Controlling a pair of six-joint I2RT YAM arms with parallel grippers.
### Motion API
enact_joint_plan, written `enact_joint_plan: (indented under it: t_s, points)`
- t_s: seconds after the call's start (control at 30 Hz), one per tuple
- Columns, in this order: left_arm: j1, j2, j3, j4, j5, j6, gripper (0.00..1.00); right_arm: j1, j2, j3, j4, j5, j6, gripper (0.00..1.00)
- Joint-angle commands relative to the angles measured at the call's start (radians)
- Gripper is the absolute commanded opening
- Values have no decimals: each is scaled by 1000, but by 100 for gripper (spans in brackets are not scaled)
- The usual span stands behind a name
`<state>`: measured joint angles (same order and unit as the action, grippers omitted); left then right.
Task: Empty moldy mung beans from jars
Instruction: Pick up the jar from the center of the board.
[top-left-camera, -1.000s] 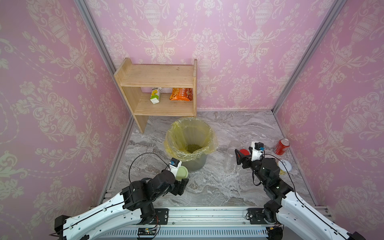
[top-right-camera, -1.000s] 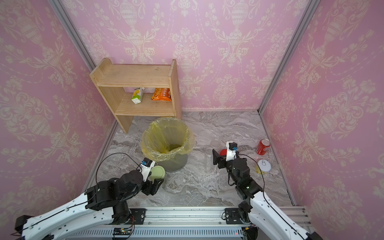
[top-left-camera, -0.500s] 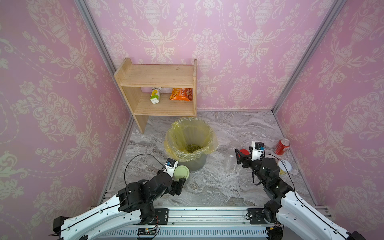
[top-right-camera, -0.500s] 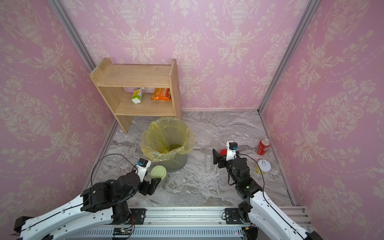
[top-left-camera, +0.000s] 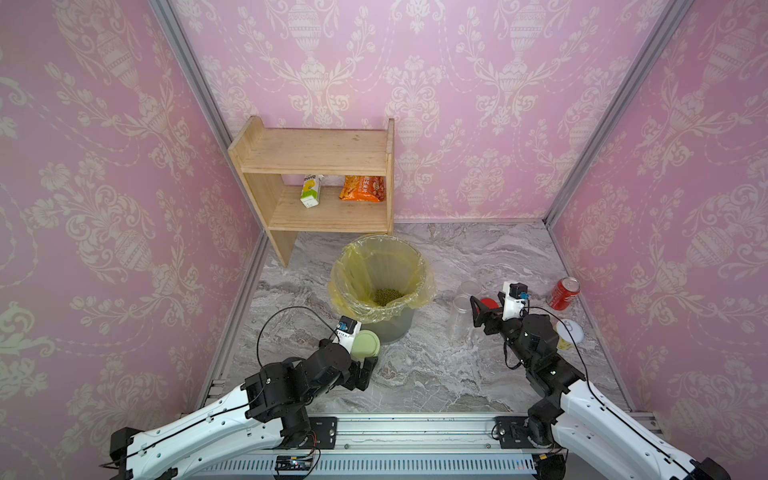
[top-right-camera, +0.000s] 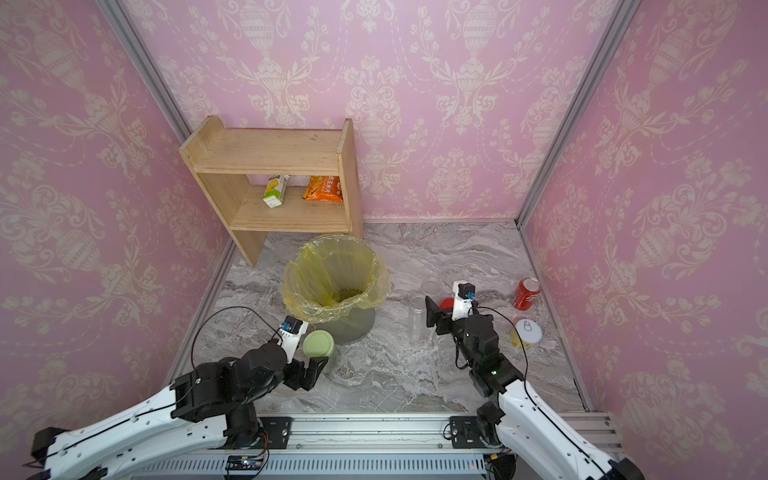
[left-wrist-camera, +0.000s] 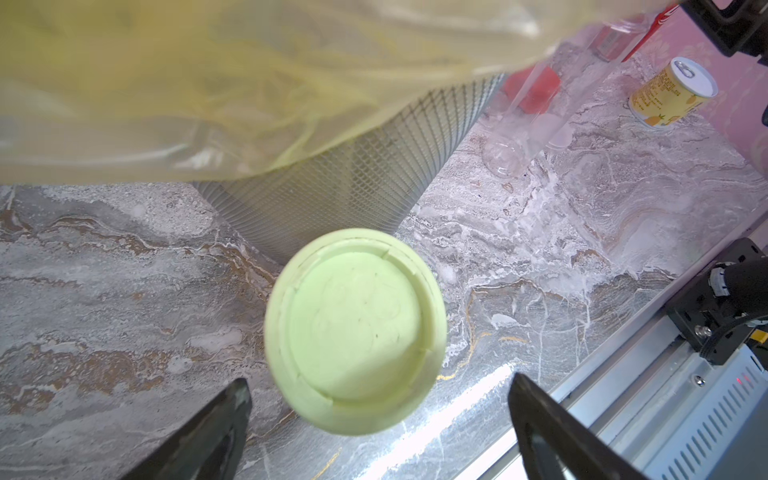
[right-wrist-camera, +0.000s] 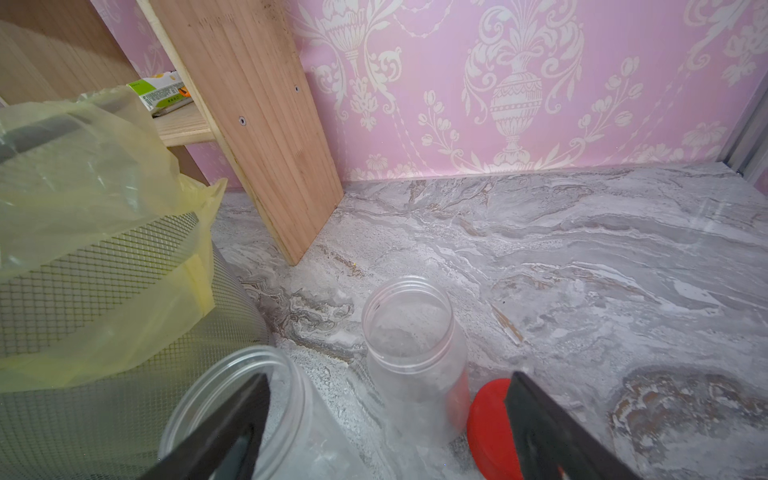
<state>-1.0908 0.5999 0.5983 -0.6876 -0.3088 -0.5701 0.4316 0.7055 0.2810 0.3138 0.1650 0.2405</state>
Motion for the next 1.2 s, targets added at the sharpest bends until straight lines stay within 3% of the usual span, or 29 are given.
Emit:
enact_joint_plan:
  t_s: [0.0,0.33,0.87,1.17]
  points:
    - [-9,38,-33,78,6,5,98,-8,9,-6,-49,14,9,91]
    - [-9,-16,-134,200,-180,-33,99,-18,9,-8,-57,21,16,91]
    - [-46,94,-176,324,-174,-96,97,-30,27,-3,-57,30,28,90]
    - [-47,-2,-200,251,-226,-146,82,-32,5,-10,-58,38,32,91]
